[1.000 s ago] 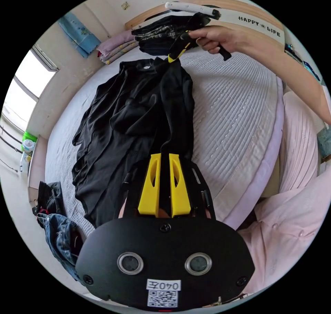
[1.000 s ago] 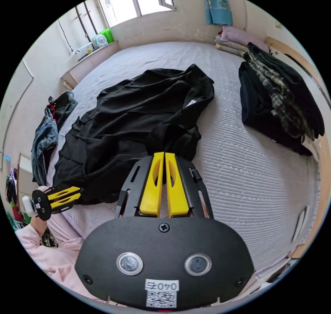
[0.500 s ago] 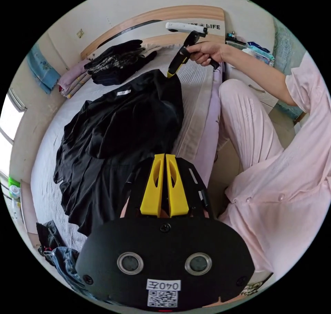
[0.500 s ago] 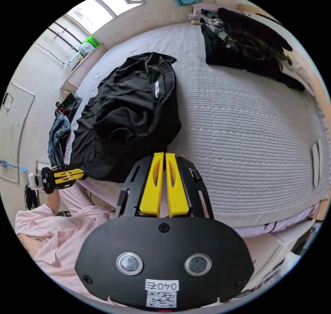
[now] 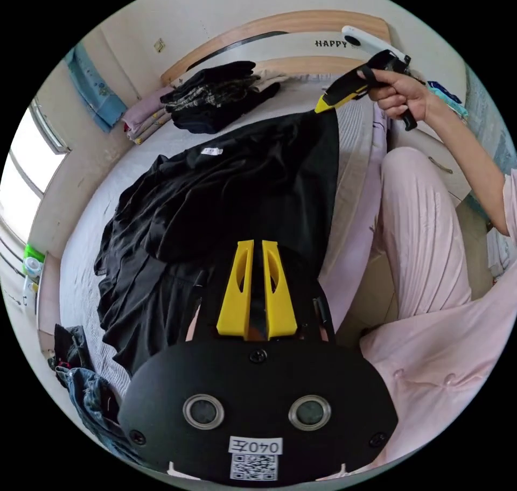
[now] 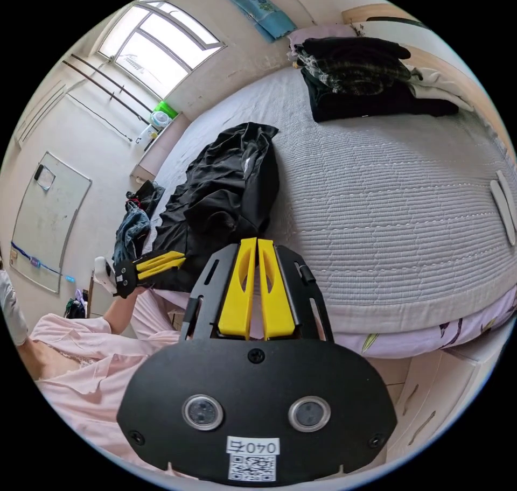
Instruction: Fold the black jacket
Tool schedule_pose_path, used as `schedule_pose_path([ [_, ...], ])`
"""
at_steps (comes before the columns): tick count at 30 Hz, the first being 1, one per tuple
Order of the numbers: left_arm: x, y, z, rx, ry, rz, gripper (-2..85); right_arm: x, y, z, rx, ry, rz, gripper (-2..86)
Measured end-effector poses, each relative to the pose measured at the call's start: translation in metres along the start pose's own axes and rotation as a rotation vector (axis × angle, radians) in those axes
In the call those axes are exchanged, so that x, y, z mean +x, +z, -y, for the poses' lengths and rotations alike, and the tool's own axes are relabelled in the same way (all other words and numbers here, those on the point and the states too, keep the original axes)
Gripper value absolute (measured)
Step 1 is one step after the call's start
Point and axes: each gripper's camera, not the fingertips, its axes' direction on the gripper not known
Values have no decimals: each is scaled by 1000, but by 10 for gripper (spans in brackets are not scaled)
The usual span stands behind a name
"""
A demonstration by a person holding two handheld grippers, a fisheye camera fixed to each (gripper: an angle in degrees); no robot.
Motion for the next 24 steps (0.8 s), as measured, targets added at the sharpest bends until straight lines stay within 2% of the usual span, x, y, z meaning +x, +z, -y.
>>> schedule_pose_path([
  [2, -26, -1, 8, 32, -45, 23, -12, -4, -10, -3, 19, -18, 25, -10],
  [6, -85, 51, 26, -42, -142, 36, -12, -36, -33, 1, 87, -115, 117, -10],
  [9, -116, 92, 33, -63, -237, -46, -11, -73, -48, 11, 142, -219, 203, -9],
  [11, -129, 115, 35, -62, -293, -184, -11, -101, -49, 22, 157, -293, 266, -9],
  [14, -159, 146, 20, 31, -499, -593, -11, -161, -23, 48, 133, -429, 344, -6],
  [16, -197, 159, -20, 212, -727, -935, -11, -201, 12, 61, 101, -479, 343, -2],
  [18, -222, 155, -63, 344, -850, -1053, -11, -250, 69, 66, 53, -550, 329, 32],
  [20, -242, 137, -109, 433, -892, -1048, -10, -275, 106, 62, -67, -621, 331, 62],
  [22, -264, 112, -163, 406, -930, -925, -9, -272, 112, 50, -39, -636, 331, 69],
  [24, -272, 100, -193, 346, -950, -847, -9, -232, 102, 44, 58, -539, 271, 56],
])
